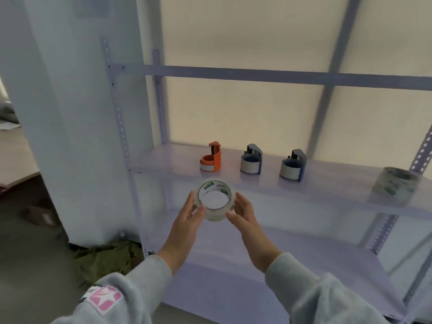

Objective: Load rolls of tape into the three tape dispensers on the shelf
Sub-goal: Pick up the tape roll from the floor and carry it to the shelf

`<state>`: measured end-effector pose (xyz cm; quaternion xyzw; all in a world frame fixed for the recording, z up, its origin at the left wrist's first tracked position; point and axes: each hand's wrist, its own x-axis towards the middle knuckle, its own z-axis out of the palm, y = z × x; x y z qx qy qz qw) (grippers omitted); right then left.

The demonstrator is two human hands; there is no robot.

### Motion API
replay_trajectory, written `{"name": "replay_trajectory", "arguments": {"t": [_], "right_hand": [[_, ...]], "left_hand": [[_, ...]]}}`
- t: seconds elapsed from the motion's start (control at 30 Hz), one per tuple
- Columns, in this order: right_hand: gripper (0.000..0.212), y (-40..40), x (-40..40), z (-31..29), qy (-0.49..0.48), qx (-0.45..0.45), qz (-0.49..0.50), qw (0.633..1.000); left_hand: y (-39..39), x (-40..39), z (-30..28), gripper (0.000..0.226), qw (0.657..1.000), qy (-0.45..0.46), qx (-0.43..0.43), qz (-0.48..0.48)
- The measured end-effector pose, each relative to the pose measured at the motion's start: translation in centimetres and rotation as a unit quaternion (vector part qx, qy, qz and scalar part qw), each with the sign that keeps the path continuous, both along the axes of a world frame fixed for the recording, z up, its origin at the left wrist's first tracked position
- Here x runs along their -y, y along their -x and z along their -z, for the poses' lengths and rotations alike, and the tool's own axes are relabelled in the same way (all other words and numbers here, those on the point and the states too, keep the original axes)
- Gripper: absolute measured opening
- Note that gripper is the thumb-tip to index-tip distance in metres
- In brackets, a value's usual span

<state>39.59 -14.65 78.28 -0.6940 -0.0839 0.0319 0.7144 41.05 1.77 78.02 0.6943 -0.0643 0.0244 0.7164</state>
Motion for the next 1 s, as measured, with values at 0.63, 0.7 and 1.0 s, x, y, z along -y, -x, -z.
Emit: {"name": "replay_trajectory", "arguments": {"t": [0.63,0.7,1.0], "right_hand": [[0.052,-31.1,-14.8,0.7,0.031,-0.001,0.010,0.999],[0.050,-32.2,-15.0,1.0,0.030,0.013,0.025,0.999],[0.054,-34.0,-14.4,0.8,0.094,0.033,0.067,0.993]], "left_hand": [[-33.6,-13.2,1.3,0.085,0.969,-0.237,-0.005,-0.062],[-35.3,-13.2,2.4,0.090,0.964,-0.257,-0.006,-0.065],[-37.5,-11.9,3.0,0.091,0.943,-0.322,-0.042,-0.077]]}}
